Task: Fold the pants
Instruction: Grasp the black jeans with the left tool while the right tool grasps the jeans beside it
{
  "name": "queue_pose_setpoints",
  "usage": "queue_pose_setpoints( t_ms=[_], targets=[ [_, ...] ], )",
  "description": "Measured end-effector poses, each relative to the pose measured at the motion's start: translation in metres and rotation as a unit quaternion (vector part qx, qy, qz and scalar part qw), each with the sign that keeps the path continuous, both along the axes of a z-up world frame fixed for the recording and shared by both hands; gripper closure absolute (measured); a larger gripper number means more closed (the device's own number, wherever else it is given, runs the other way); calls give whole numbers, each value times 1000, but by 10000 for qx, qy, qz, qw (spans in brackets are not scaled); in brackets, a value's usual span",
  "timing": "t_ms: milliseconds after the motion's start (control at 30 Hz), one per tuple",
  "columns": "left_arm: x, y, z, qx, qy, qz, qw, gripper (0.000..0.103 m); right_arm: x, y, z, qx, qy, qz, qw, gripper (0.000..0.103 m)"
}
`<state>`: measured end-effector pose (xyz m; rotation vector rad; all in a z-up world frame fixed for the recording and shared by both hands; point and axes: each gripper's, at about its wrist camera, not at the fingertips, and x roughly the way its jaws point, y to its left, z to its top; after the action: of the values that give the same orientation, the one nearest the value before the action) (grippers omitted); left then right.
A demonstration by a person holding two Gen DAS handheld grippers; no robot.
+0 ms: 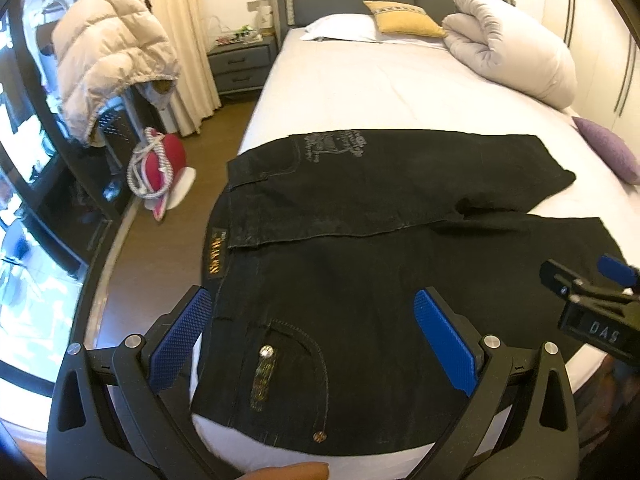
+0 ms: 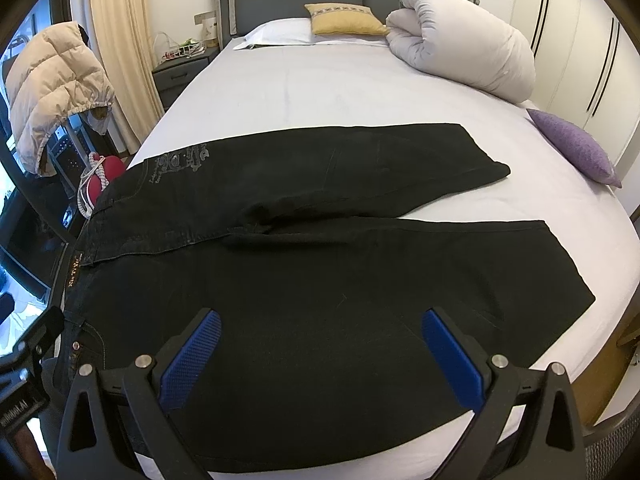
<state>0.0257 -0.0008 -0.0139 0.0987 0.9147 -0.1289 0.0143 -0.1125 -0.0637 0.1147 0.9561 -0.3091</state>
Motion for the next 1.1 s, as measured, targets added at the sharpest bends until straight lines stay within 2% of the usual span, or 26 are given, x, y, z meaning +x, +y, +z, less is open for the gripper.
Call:
queue_pose_setpoints(
  t_ms=[167,267,400,467,500,533,600,667,700,800,900,1000,1067,1100],
  targets=[
    [27,-3,-4,-328,71,-319,9989,0,11,-5,3,85,-189,160,9997,0],
    [41,-9,-11,-189,96,-395,9990,0,23,-10,5,136,-373,345,9986,0],
    [60,-13,-21,5,147,-263,9995,0,42,-21,10,163,-702,622,9955,0],
    [82,-8,-25,-174,329,-227,9990,0,53,-28,11,206,-784,764,9938,0],
    [95,-4,-25,-324,281,-244,9988,0,61,-32,11,237,-808,857,9928,0],
    [110,0,-23,-303,121,-272,9991,0,67,-36,10,264,-804,940,9920,0],
    [149,-2,-25,80,-2,-362,9993,0,84,-47,7,432,-753,1212,9888,0],
    [195,-3,-31,276,28,-724,9970,0,97,-55,5,597,-688,1493,9846,1],
    [226,-3,-35,369,69,-1000,9943,0,100,-58,3,655,-659,1621,9824,2],
    [288,-2,-48,282,465,-1576,9860,0,120,-67,-5,827,-531,2044,9740,8],
    [342,-6,-64,381,812,-1999,9757,0,136,-77,-16,993,-402,2198,9696,11],
    [379,-13,-90,375,1382,-2387,9605,0,150,-80,-26,1101,-272,2396,9642,15],
    [393,-17,-104,409,1570,-2523,9540,0,156,-81,-33,1145,-188,2505,9611,19],
    [400,-20,-113,421,1700,-2665,9478,0,159,-82,-36,1200,-141,2543,9595,21]
  ],
)
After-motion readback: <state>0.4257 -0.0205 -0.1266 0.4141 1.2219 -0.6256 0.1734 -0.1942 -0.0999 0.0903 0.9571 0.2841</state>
